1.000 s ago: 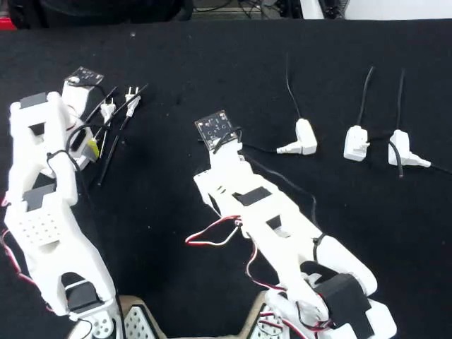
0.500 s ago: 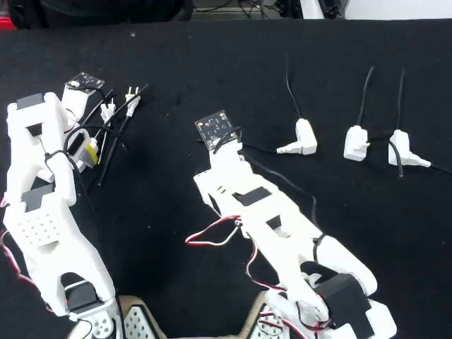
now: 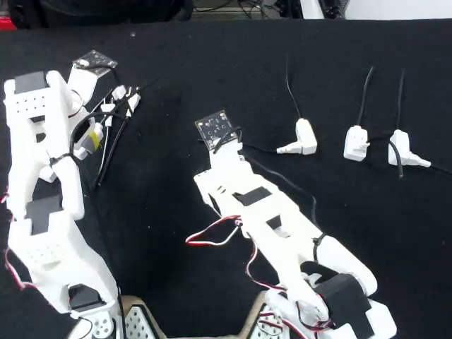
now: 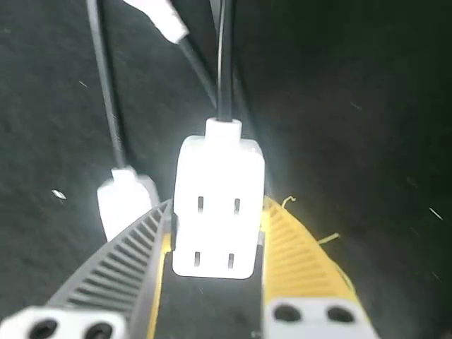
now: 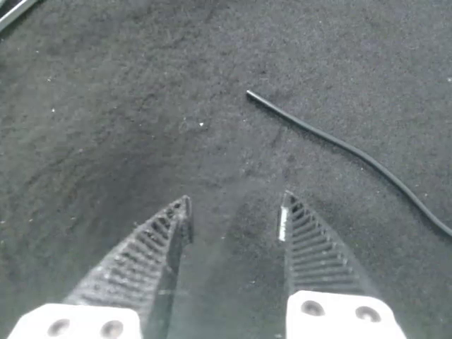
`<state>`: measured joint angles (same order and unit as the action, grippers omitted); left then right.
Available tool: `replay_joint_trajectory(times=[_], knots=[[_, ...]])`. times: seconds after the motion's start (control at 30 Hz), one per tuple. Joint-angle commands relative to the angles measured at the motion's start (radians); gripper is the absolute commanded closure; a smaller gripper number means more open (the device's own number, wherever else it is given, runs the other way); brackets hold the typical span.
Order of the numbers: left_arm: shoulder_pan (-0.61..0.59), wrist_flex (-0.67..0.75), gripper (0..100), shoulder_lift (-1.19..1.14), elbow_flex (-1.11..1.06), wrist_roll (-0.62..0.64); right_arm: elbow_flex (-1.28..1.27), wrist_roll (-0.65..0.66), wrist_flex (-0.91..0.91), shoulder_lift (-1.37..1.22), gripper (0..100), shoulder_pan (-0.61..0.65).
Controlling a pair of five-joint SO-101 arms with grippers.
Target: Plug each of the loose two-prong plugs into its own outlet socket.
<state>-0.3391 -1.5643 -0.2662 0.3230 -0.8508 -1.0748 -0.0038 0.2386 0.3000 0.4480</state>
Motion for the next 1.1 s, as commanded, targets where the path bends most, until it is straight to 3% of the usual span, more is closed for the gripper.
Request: replay_joint_trajectory(times=[0.0,0.17,0.33,0.53,0.63,0.73,0.9,1.07], knots=[[0.059,-0.153,96,0.117,0.061,-0.003,0.033,-0.005,-0.023,0.033,81.7,-0.060],[0.157,-0.195,96,0.203,-0.035,0.101,0.036,-0.006,-0.023,0.033,81.7,-0.170],[0.315,-0.178,95,0.370,-0.303,0.235,0.036,-0.006,-0.023,0.033,81.8,-0.219],[0.361,0.189,82,0.562,-0.797,0.445,0.030,-0.005,-0.023,0.033,81.8,-0.216],[0.375,0.361,82,0.644,-1.032,0.486,0.030,-0.003,-0.023,0.033,81.7,-0.216],[0.384,0.442,81,0.736,-1.168,0.551,0.031,-0.003,-0.023,0.033,81.7,-0.216],[0.386,0.364,71,0.864,-1.176,0.626,0.035,-0.003,-0.023,0.031,81.6,-0.215],[0.383,0.279,71,0.879,-1.167,0.618,0.031,0.000,-0.023,0.031,81.7,-0.215]])
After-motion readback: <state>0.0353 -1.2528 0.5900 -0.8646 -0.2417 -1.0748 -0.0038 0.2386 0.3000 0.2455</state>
